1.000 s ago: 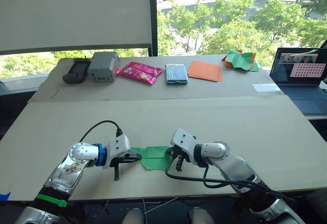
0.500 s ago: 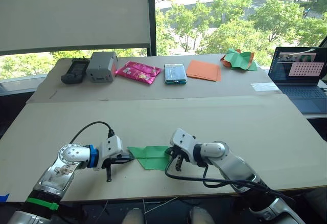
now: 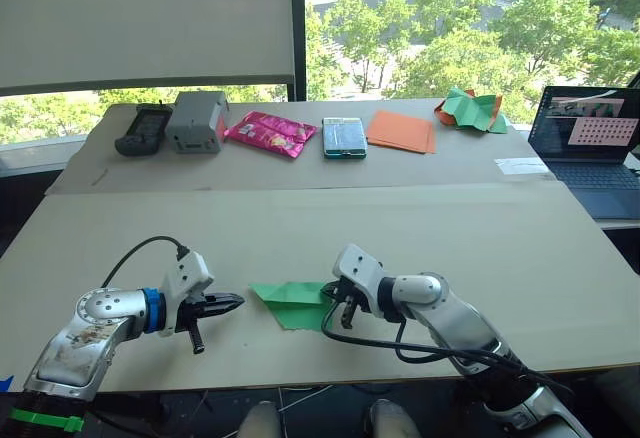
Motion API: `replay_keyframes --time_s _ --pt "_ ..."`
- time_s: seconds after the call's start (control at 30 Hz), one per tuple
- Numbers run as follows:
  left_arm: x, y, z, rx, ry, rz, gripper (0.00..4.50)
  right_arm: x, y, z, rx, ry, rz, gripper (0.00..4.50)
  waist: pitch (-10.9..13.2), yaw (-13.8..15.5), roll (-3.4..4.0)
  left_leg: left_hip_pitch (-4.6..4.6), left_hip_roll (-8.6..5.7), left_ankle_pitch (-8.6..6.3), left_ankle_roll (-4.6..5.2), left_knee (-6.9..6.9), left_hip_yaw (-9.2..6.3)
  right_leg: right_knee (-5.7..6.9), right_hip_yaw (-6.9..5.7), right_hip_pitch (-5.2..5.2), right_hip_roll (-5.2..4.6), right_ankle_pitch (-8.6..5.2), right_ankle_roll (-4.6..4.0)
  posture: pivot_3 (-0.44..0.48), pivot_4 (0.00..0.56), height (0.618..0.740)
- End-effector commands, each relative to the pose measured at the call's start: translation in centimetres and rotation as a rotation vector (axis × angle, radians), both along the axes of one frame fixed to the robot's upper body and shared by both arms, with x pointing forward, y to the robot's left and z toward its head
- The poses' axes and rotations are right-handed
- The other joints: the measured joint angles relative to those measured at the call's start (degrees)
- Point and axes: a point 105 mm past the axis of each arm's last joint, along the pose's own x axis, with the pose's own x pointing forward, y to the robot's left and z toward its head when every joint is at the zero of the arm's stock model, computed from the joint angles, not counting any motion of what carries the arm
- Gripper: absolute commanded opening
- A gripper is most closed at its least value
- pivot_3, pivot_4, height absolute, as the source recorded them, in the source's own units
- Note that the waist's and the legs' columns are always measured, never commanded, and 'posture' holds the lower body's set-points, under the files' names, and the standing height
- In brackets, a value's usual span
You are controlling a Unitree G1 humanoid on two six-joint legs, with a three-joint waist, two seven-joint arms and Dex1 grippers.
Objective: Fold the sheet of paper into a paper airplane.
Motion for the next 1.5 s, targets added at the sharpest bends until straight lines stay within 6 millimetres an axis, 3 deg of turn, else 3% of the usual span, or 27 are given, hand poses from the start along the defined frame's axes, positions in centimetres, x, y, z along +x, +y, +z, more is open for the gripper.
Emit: replay_keyframes --time_s 0.03,0.17,0.3,0.63,0.93,1.03,1.3,1.5 --pt "0.1 0.3 2.2 -0.040 -0.045 0.025 0.00 -0.3 0.4 4.2 0.100 -0.085 0.043 0.92 0.1 0.3 -0.01 -0.03 0.00 0.00 0.00 0.01 0.01 0.00 0.00 -0.01 0.00 0.01 0.00 0.000 0.150 0.706" --pt "-0.2 -0.4 2.8 -0.113 -0.035 0.022 0.00 0.4 -0.5 5.5 0.133 -0.068 0.002 2.30 0.1 0.7 -0.08 0.01 0.00 0.00 0.00 0.03 0.00 -0.02 0.00 -0.01 0.01 0.00 -0.01 0.000 0.150 0.706" --pt "-0.3 -1.3 2.6 -0.153 -0.027 0.006 0.00 1.1 -1.1 4.6 0.085 -0.045 -0.001 3.68 0.1 1.0 -0.10 0.00 -0.01 0.00 -0.01 0.06 0.03 -0.09 0.00 -0.01 0.00 0.00 -0.01 0.000 0.150 0.706" --pt "-1.2 -1.7 1.9 -0.192 -0.006 -0.035 0.00 2.1 -1.1 2.4 0.120 0.095 0.019 3.68 0.1 1.0 -0.13 0.03 0.00 0.02 0.04 0.08 0.00 0.01 0.05 0.00 0.10 0.07 -0.08 0.000 0.150 0.706" --pt "-1.5 -1.2 1.4 -0.198 -0.003 -0.033 0.00 1.0 -0.4 2.2 0.224 0.238 0.075 3.68 0.1 1.2 -0.12 0.00 0.00 0.02 0.03 0.11 -0.01 0.02 0.06 0.02 0.12 0.07 -0.09 0.000 0.150 0.706" --pt "-1.4 -1.1 1.5 -0.197 -0.008 -0.033 0.00 1.0 -0.5 1.9 0.217 0.249 0.069 2.90 0.1 1.2 -0.12 0.02 0.00 0.02 0.03 0.11 -0.01 0.03 0.06 0.01 0.12 0.07 -0.09 0.000 0.150 0.706" --pt "-1.0 -1.3 1.6 -0.198 -0.019 -0.038 0.00 0.8 -0.6 1.2 0.186 0.239 0.081 0.08 0.1 1.2 -0.12 0.01 0.00 0.03 0.05 0.11 -0.02 0.06 0.07 0.03 0.14 0.09 -0.09 0.000 0.150 0.706" --pt "-0.4 -1.5 1.9 -0.195 -0.028 -0.036 0.00 0.5 -0.5 1.6 0.187 0.203 0.095 0.03 0.1 1.2 -0.13 0.02 0.00 0.04 0.07 0.12 -0.03 0.06 0.08 0.07 0.17 0.11 -0.09 0.000 0.150 0.706"
